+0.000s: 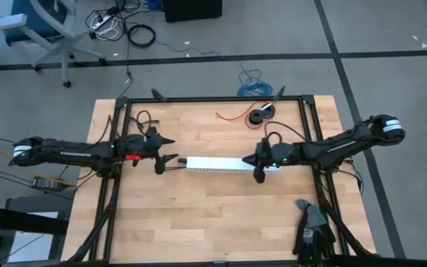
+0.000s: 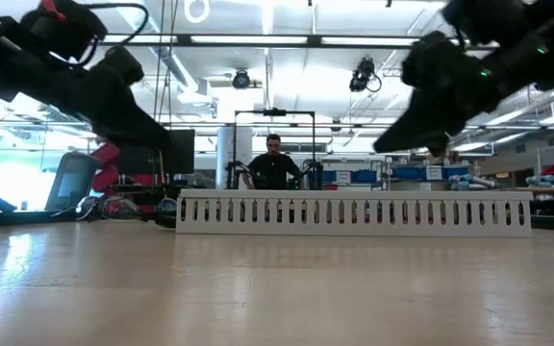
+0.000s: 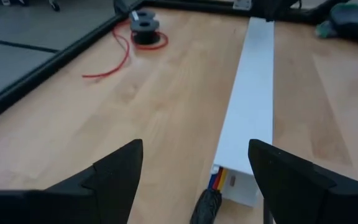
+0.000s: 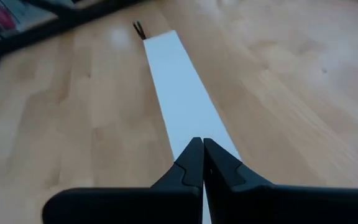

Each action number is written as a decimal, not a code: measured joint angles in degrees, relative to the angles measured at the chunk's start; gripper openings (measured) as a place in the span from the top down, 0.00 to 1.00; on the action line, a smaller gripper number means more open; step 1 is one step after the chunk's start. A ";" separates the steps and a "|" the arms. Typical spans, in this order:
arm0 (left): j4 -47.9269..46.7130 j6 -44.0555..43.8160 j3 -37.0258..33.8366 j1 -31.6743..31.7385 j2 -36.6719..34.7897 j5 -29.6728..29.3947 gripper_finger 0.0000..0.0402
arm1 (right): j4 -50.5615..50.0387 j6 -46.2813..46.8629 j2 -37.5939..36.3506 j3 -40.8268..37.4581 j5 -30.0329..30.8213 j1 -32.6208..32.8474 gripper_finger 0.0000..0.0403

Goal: Ziptie cables
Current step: Return to Home Position

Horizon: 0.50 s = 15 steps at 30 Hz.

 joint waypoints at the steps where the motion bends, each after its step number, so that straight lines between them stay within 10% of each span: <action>1: -1.06 0.23 -0.05 0.00 -1.43 0.00 0.25 | 1.78 0.57 -1.45 -2.05 -0.08 0.00 1.00; 15: -4.64 -0.94 -4.79 -0.17 -20.29 -0.24 0.25 | 7.81 0.09 -24.39 -16.53 2.77 0.00 1.00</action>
